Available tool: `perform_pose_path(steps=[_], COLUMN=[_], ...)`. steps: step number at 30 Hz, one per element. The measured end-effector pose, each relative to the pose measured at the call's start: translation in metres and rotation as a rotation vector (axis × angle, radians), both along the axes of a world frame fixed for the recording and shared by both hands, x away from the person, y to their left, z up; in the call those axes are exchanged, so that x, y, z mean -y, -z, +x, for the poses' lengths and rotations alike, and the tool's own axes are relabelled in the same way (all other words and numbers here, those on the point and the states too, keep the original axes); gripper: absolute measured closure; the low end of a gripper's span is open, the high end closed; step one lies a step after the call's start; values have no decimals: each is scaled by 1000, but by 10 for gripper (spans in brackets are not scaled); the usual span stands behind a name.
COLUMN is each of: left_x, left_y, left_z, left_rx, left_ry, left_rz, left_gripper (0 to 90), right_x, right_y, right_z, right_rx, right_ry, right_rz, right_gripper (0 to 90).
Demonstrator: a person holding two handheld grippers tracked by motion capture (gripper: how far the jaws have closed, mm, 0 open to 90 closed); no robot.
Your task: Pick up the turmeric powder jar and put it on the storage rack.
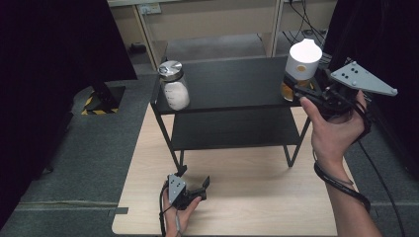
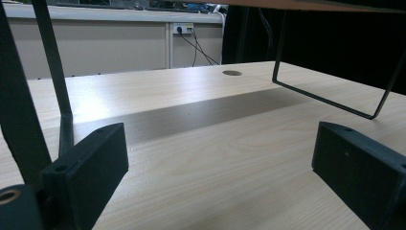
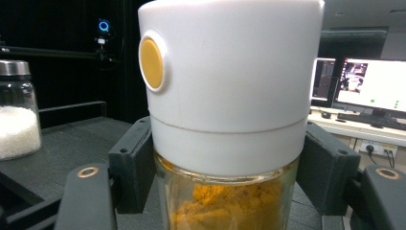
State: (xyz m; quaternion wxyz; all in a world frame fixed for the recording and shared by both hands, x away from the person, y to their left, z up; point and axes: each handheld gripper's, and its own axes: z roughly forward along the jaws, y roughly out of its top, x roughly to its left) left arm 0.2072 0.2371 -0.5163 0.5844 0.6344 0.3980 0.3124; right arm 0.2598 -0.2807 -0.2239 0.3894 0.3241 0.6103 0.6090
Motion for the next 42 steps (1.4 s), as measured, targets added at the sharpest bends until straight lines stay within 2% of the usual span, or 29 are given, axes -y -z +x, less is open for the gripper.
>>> perform_pose_path(steps=[25, 33, 42], left_x=[0, 0, 0], left_y=[0, 0, 0], left_z=[0, 0, 0], left_rx=[2, 1, 2], left_ry=[1, 1, -1], left_rz=[1, 2, 0], left_gripper=[46, 47, 46], right_x=[-4, -3, 2], right_y=[0, 3, 8], right_z=[15, 15, 18], right_rx=[-31, -24, -27], right_ry=[14, 11, -1], right_rz=[-3, 12, 50], right_gripper=[308, 307, 305])
